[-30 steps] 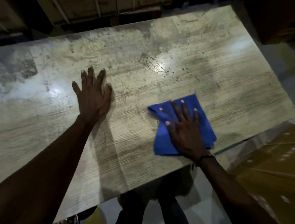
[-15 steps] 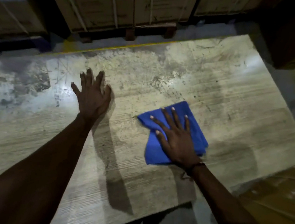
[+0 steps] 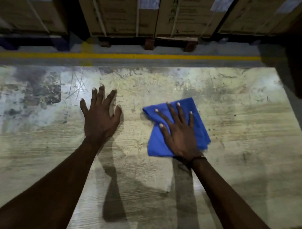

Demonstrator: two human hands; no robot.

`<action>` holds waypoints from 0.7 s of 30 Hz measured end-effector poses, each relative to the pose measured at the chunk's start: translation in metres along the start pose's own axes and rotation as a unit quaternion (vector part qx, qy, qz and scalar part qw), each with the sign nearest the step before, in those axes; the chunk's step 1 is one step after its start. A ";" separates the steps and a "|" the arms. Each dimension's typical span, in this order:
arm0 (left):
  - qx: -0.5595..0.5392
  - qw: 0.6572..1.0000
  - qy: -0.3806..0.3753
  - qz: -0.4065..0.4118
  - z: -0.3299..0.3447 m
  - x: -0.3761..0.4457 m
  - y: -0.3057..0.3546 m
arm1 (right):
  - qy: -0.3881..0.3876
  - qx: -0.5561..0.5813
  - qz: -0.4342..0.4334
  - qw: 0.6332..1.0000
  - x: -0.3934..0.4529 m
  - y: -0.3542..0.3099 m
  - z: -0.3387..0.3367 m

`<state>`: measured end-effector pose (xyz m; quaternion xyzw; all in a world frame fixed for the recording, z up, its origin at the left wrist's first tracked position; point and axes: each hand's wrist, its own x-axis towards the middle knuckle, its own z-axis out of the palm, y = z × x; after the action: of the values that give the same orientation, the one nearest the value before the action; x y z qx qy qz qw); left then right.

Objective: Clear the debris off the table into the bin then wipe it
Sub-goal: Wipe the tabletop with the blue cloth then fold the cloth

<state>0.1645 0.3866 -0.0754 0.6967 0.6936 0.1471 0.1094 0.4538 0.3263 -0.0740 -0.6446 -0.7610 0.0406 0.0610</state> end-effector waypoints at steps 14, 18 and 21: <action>-0.009 1.000 0.008 -0.007 -0.002 0.001 0.002 | 0.007 0.020 -0.021 1.000 0.111 -0.051 0.012; 0.002 1.000 0.004 -0.007 -0.001 0.001 0.001 | -0.002 0.010 -0.003 1.000 0.066 -0.017 0.007; 0.006 1.000 0.004 -0.009 0.000 0.001 0.001 | 0.009 0.020 0.058 0.998 0.100 0.004 0.006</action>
<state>0.1652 0.3875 -0.0747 0.6902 0.7015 0.1442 0.1037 0.4406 0.4254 -0.0760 -0.6865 -0.7209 0.0529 0.0784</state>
